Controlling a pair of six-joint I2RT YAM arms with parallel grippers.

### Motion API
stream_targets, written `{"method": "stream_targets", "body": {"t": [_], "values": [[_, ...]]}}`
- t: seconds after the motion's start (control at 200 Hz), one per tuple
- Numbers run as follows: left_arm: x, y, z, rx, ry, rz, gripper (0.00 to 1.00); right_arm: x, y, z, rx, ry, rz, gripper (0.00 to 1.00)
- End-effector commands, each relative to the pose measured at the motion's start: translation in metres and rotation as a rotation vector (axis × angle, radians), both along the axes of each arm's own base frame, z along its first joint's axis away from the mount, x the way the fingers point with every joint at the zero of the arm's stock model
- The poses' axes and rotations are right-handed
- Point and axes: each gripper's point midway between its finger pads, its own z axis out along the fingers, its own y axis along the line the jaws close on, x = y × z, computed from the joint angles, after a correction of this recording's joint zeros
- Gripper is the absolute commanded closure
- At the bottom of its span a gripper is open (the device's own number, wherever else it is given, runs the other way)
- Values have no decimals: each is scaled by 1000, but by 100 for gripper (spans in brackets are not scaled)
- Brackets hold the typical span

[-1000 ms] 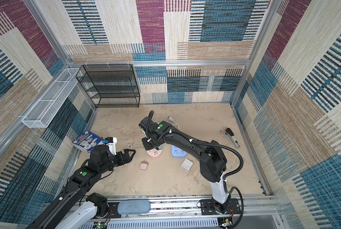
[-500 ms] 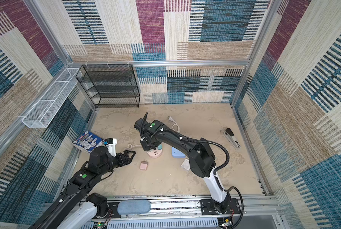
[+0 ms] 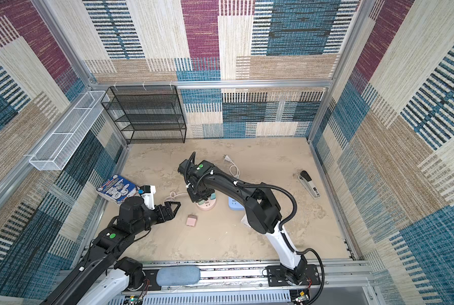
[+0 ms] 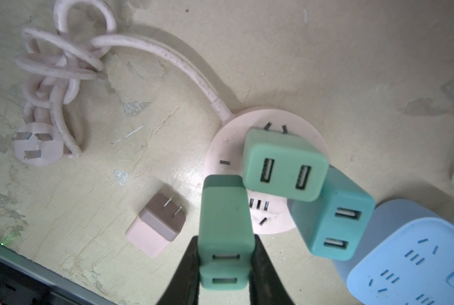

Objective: Insert the plug
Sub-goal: 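Lower the green adapter's prongs onto the pink strip beside the other adapters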

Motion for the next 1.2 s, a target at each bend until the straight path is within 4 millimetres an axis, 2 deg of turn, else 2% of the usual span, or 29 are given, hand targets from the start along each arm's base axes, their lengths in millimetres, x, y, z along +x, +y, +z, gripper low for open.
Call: {"method": "stream_targets", "body": {"t": [0.0, 0.591, 0.952, 1.197], "values": [[3, -2, 6, -2, -41, -15, 7, 2, 1, 0, -2, -9, -1, 100], [2, 1, 3, -1, -45, -3, 7, 5, -2, -12, -42, 1, -2, 100], [2, 1, 2, 0, -46, -3, 7, 16, -4, -17, -49, 6, -16, 100], [3, 2, 0, 1, -44, -1, 7, 18, 1, -33, -75, 35, -11, 100]]}}
